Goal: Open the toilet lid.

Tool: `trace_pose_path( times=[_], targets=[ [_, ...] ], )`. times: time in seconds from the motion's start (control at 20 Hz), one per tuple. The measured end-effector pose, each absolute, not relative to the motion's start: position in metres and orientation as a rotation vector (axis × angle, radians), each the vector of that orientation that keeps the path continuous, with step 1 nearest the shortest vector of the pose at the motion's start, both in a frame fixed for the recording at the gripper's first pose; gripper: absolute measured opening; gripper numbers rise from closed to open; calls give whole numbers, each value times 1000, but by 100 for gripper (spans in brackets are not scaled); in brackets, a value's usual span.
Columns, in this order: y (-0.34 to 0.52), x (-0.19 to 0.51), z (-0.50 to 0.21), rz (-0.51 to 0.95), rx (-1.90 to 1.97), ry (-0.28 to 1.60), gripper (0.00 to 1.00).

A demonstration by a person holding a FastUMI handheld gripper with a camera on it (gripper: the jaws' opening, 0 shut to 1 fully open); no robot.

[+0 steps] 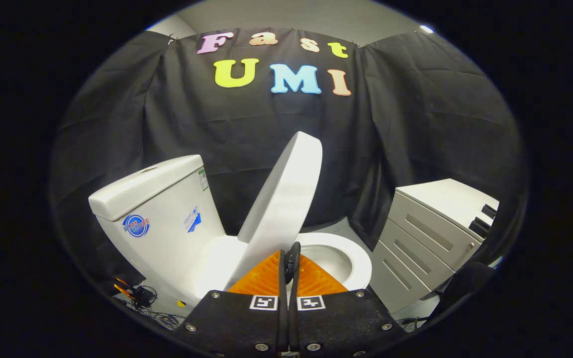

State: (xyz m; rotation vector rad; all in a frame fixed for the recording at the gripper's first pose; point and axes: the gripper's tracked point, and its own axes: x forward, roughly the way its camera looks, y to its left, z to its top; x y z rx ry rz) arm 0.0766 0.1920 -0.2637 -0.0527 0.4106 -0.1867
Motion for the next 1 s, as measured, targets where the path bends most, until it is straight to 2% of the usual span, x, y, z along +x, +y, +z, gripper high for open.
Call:
trace_pose_path(
  times=[1.0],
  targets=[
    [302,94,-235,-91,-194,304,0]
  ],
)
